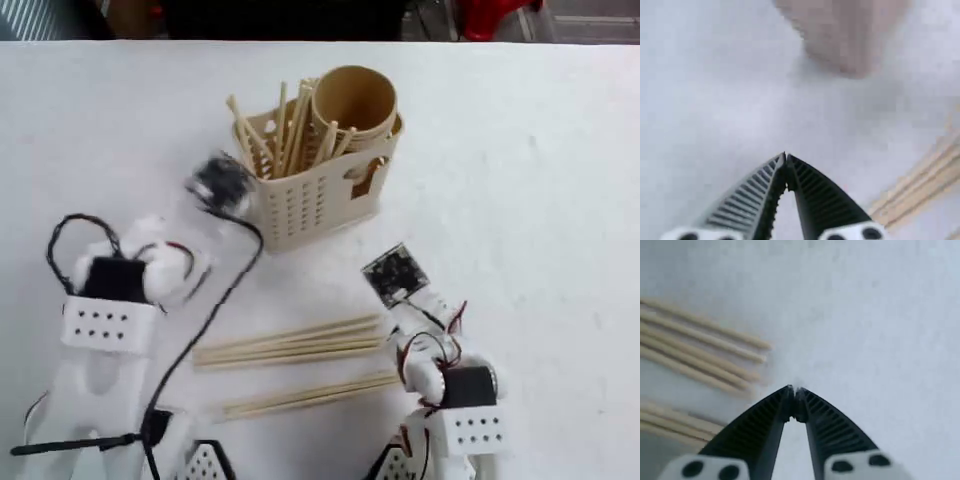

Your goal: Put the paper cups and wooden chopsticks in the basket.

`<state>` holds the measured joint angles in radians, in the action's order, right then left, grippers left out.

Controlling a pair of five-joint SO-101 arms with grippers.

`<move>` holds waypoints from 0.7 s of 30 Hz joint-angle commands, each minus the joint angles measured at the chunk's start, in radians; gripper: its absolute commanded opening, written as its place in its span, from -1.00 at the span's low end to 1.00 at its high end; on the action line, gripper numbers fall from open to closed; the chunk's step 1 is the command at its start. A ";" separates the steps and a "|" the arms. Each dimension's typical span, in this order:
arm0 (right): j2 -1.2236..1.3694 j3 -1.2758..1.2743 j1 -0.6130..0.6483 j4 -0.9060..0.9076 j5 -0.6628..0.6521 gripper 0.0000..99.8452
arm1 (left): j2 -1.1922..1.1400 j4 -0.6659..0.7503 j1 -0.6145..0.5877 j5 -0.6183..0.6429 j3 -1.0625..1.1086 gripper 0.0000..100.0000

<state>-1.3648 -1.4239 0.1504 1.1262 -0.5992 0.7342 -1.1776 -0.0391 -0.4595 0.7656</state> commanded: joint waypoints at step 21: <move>0.679 0.262 0.673 0.130 -0.293 -0.97 | -0.443 0.399 -0.219 0.301 -0.034 -0.95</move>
<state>-0.7250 -1.1554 0.8163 1.3088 -0.9014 0.2877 -0.8002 -0.2463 -0.1680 0.7641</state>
